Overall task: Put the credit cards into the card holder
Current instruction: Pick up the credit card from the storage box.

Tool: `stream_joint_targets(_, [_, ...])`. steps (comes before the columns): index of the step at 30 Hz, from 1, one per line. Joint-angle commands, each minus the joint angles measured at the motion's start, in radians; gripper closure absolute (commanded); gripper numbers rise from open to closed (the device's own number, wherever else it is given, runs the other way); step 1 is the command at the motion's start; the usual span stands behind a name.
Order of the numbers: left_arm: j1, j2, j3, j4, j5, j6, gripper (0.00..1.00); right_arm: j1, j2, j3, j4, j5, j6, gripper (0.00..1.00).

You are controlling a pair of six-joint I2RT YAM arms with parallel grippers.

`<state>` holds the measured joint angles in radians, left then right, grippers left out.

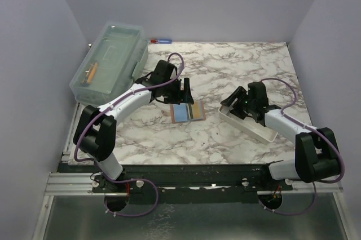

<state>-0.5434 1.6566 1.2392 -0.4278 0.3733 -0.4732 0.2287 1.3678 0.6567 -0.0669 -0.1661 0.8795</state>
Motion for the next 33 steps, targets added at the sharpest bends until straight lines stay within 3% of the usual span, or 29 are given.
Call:
stream_joint_targets(1, [0.006,-0.027,-0.012,0.006,0.012,0.012,0.23,-0.009,-0.016,-0.021,0.101,-0.045,0.031,0.34])
stream_joint_targets(7, [0.007,-0.024,-0.013,0.008,0.020,0.011,0.23,-0.015,-0.027,-0.024,0.118,-0.053,0.041,0.49])
stream_joint_targets(16, [0.008,-0.024,-0.015,0.008,0.022,0.011,0.23,-0.014,-0.035,-0.023,0.098,-0.058,0.058,0.62])
stream_joint_targets(24, [0.010,-0.025,-0.015,0.011,0.024,0.011,0.23,-0.014,-0.055,-0.006,0.011,-0.032,0.062,0.85])
stream_joint_targets(33, [0.010,-0.025,-0.017,0.011,0.023,0.011,0.23,-0.014,-0.126,0.004,-0.092,0.024,0.036,1.00])
